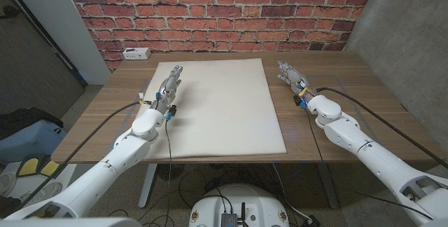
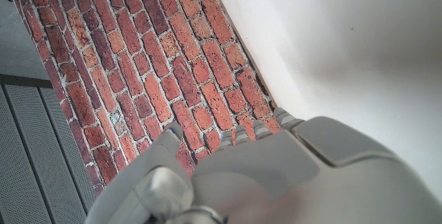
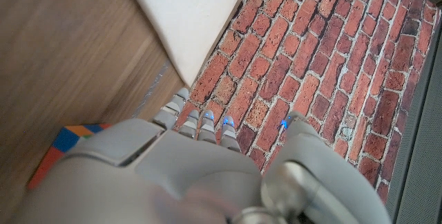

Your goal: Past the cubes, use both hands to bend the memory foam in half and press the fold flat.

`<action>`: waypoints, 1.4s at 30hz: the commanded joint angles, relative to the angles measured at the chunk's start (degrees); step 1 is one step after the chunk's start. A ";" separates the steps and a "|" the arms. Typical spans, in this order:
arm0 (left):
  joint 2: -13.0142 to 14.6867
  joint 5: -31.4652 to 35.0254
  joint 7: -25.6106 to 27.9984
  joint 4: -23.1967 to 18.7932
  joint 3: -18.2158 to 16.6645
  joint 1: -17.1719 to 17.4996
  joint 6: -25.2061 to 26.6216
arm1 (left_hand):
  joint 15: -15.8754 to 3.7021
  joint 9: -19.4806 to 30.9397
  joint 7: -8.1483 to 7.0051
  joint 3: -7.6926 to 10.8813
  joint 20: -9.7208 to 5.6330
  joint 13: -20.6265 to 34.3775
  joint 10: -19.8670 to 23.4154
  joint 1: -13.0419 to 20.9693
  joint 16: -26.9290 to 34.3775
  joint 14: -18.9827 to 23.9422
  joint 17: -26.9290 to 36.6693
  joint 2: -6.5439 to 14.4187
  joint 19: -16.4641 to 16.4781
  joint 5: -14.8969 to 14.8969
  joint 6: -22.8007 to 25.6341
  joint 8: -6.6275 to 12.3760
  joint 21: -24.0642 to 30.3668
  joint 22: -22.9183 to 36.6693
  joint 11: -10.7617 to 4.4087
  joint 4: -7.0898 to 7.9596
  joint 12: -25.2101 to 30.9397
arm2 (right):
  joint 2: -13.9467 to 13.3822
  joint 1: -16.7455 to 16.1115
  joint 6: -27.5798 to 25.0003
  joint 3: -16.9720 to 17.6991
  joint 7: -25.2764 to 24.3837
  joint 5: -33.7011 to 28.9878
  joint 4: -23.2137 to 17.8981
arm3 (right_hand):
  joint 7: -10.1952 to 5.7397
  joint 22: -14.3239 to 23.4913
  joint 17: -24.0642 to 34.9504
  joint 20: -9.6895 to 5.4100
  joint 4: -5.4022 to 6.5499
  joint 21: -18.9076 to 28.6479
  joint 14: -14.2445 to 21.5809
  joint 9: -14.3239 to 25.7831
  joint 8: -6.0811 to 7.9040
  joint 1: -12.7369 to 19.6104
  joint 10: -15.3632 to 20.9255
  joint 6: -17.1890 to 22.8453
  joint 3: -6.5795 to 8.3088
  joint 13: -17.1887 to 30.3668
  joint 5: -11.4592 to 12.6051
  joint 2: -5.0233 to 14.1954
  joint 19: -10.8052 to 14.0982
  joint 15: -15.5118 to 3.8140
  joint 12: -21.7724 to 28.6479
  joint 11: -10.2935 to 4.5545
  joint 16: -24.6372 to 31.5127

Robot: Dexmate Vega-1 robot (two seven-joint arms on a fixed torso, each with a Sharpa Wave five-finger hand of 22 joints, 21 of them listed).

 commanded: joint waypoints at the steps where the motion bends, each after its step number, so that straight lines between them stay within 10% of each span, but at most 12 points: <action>1: 2.44 3.84 4.69 -5.43 -1.26 4.26 1.59 | 0.38 0.20 -0.40 0.15 0.63 0.16 -7.41 0.56 0.30 -6.80 0.10 0.04 -0.07 0.35 -5.18 0.25 -0.16 0.21 0.09 -0.31 0.36 | -2.30 -0.37 -2.77 -1.38 -0.58 -3.47 -4.11 | -0.15 0.28 0.15 0.03 -0.50 0.35 0.15 0.18 0.26 0.58 0.40 0.44 0.18 0.26 0.32 -0.01 0.38 -0.11 0.02 -0.08 0.11; 42: 9.35 18.42 17.04 -23.32 -8.34 20.89 11.60 | 0.92 0.26 -1.65 -0.19 1.60 0.18 -6.56 1.38 0.30 -6.03 0.10 -0.69 -0.52 0.20 -3.35 0.17 -0.87 0.23 -0.09 -1.67 0.38 | -10.37 -4.02 -14.92 -5.05 -3.70 -17.68 -22.84 | -0.47 0.28 0.10 -0.07 -2.25 0.40 0.83 0.22 0.30 2.75 1.32 1.37 1.24 0.30 -0.09 0.95 1.11 -0.56 -0.26 -0.45 0.03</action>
